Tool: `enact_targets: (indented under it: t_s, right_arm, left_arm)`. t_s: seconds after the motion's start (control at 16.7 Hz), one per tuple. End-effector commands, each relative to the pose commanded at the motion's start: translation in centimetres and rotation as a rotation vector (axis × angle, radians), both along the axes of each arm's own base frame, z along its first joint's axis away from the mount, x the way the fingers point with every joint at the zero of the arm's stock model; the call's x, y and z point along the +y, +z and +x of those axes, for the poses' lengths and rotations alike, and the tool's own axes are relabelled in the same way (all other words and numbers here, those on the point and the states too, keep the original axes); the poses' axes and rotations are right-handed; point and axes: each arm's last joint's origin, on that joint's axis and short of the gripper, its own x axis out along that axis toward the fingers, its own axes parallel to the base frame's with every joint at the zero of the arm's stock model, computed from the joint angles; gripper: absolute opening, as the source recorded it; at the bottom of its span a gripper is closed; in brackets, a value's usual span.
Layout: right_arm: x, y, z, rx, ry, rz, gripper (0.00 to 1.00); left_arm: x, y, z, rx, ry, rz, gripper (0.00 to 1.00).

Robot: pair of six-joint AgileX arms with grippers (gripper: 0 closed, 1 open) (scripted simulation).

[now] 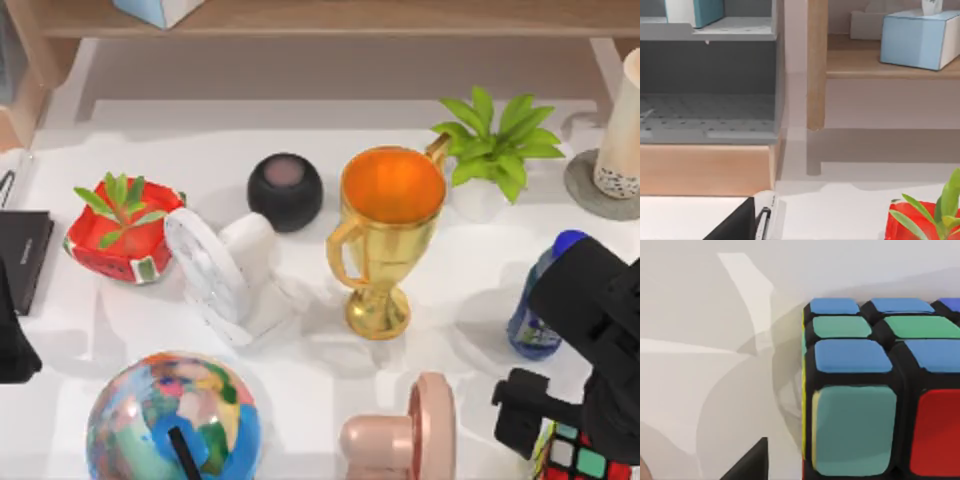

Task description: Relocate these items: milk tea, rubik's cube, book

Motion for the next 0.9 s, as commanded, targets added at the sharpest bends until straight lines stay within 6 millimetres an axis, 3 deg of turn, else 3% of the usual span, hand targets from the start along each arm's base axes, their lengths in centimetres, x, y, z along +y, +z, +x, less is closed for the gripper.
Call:
enact_targets:
  t_s: [0.6,0.9]
  right_arm:
    - [0.0,0.0,0.0,0.0,0.0,0.0,0.02]
    - [0.0,0.0,0.0,0.0,0.0,0.0,0.0]
  left_arm:
    - [0.0,0.0,0.0,0.0,0.0,0.0,1.0]
    - [0.0,0.0,0.0,0.0,0.0,0.0,1.0]
